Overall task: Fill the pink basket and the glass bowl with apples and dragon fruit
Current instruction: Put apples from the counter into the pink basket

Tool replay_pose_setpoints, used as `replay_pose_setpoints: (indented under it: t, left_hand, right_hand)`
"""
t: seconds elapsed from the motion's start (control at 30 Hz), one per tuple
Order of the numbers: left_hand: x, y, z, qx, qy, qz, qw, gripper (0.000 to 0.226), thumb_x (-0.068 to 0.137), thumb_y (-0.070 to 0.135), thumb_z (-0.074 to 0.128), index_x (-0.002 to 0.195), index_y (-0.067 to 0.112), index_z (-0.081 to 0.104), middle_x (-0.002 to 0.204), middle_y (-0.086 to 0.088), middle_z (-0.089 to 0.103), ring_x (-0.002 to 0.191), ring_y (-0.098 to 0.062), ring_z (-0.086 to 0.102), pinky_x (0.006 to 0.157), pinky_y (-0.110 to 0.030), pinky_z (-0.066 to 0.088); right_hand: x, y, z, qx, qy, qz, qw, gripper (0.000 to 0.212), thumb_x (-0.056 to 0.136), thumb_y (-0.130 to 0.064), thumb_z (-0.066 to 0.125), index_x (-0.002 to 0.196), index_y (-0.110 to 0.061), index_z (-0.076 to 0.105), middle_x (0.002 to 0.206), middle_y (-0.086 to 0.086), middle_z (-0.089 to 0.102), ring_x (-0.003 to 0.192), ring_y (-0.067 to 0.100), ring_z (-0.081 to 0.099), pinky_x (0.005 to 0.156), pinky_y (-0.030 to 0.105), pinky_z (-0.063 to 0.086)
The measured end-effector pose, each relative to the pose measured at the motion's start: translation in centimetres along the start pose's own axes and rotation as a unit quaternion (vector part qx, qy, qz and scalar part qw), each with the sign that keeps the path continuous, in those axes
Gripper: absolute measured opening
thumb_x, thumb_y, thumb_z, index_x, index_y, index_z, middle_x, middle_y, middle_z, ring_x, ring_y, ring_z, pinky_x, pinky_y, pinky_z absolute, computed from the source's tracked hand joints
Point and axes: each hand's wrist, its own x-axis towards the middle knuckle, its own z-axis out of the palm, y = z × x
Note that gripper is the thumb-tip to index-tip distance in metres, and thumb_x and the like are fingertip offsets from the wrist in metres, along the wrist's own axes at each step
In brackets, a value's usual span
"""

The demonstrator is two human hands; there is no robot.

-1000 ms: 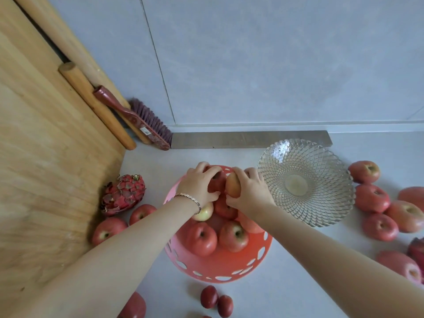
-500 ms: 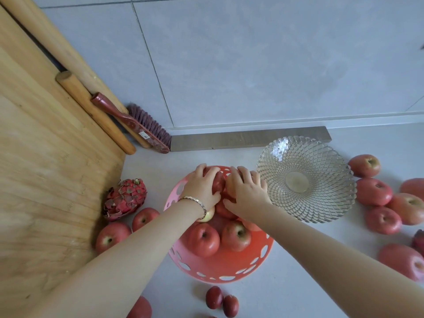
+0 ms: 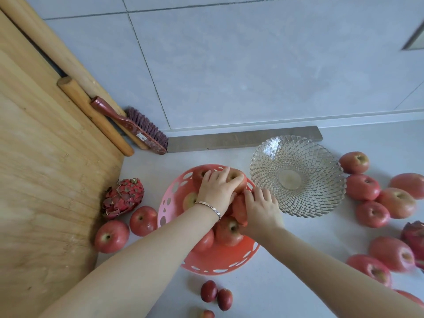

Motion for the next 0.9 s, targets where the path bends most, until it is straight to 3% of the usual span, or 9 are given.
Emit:
replay_pose_setpoints:
  t: [0.1,0.17,0.23,0.3,0.43,0.53,0.6,0.7,0.9]
  left_hand:
    - [-0.2,0.0,0.2,0.041,-0.002,-0.020,0.999,0.054,0.042,0.033,0.088,0.093,0.032,0.070,0.098,-0.008,0.072,0.075,-0.024,0.069,0.074,-0.036,0.056]
    - [-0.3,0.5,-0.3,0.028,-0.005,-0.024,0.999,0.049,0.063,0.030,0.078,0.110,0.033,0.063,0.120,-0.010,0.064,0.099,-0.026,0.064,0.092,-0.036,0.048]
    - [-0.2,0.7,-0.3,-0.011,-0.026,-0.033,0.999,0.049,0.088,0.021,0.053,0.134,0.033,0.040,0.149,-0.011,0.033,0.132,-0.029,0.037,0.112,-0.044,0.022]
    - [-0.8,0.7,-1.3,-0.041,-0.052,-0.054,0.996,0.055,0.091,0.018,0.043,0.140,0.034,0.026,0.155,-0.005,0.018,0.141,-0.022,0.020,0.115,-0.048,0.009]
    - [-6.4,-1.6,-3.1,-0.176,0.103,-0.058,0.977,0.048,0.079,0.010,0.051,0.126,0.019,0.051,0.140,-0.006,0.047,0.130,-0.026,0.042,0.109,-0.041,0.030]
    - [-13.1,-5.2,-2.5,-0.153,0.152,-0.120,0.969,0.029,0.072,0.020,0.045,0.092,0.012,0.065,0.106,-0.012,0.064,0.096,-0.034,0.064,0.080,-0.039,0.054]
    - [-16.9,-7.2,-2.1,-0.111,0.044,-0.232,0.965,0.029,0.077,0.028,0.046,0.094,0.012,0.062,0.103,-0.013,0.058,0.092,-0.035,0.062,0.073,-0.039,0.052]
    - [-21.5,-8.8,-0.8,-0.038,-0.185,-0.373,0.909,0.057,0.081,0.051,0.053,0.126,0.018,0.041,0.128,-0.012,0.039,0.116,-0.032,0.047,0.094,-0.036,0.041]
    - [-24.4,-8.0,1.9,-0.145,-0.185,-0.438,0.868,0.084,0.073,0.049,0.065,0.139,0.027,0.018,0.143,-0.014,0.009,0.111,-0.034,0.053,0.095,-0.035,0.046]
  right_hand:
    - [0.2,-0.1,-0.2,-0.002,-0.010,0.005,1.000,0.079,0.069,-0.049,0.069,0.129,-0.009,0.035,0.132,0.008,0.040,0.124,0.027,0.036,0.104,0.036,0.030]
    - [0.2,-0.2,-0.3,0.007,-0.016,0.019,1.000,0.086,0.069,-0.049,0.070,0.134,-0.009,0.029,0.137,0.007,0.037,0.128,0.025,0.033,0.107,0.034,0.028]
    - [-0.1,-0.4,-0.6,0.030,-0.020,0.030,0.999,0.097,0.070,-0.048,0.070,0.141,-0.008,0.018,0.143,0.006,0.033,0.134,0.024,0.028,0.111,0.035,0.024]
    - [-0.7,-0.4,-1.4,0.051,-0.012,0.033,0.998,0.100,0.070,-0.051,0.068,0.144,-0.009,0.015,0.144,0.007,0.031,0.135,0.027,0.026,0.112,0.038,0.021]
    - [-3.2,-2.1,-3.2,0.134,0.066,-0.041,0.988,0.061,0.075,-0.039,0.059,0.129,-0.014,0.046,0.129,0.009,0.045,0.124,0.032,0.036,0.107,0.040,0.029]
    - [-4.9,-4.8,-3.2,0.199,0.094,-0.144,0.965,0.036,0.071,-0.031,0.052,0.100,-0.014,0.067,0.101,0.008,0.063,0.099,0.034,0.056,0.093,0.036,0.041]
    - [-5.5,-6.7,-2.9,0.195,0.019,-0.193,0.961,0.032,0.072,-0.028,0.056,0.100,-0.017,0.067,0.101,0.006,0.063,0.100,0.032,0.054,0.091,0.040,0.043]
    - [-6.0,-9.5,-1.8,0.183,-0.058,-0.244,0.950,0.039,0.074,-0.032,0.053,0.109,-0.016,0.064,0.111,0.007,0.060,0.109,0.030,0.048,0.096,0.042,0.041]
    - [-7.2,-13.0,0.4,0.180,-0.128,-0.263,0.939,0.033,0.088,-0.027,0.054,0.120,-0.019,0.056,0.124,0.002,0.053,0.121,0.020,0.038,0.104,0.027,0.029]
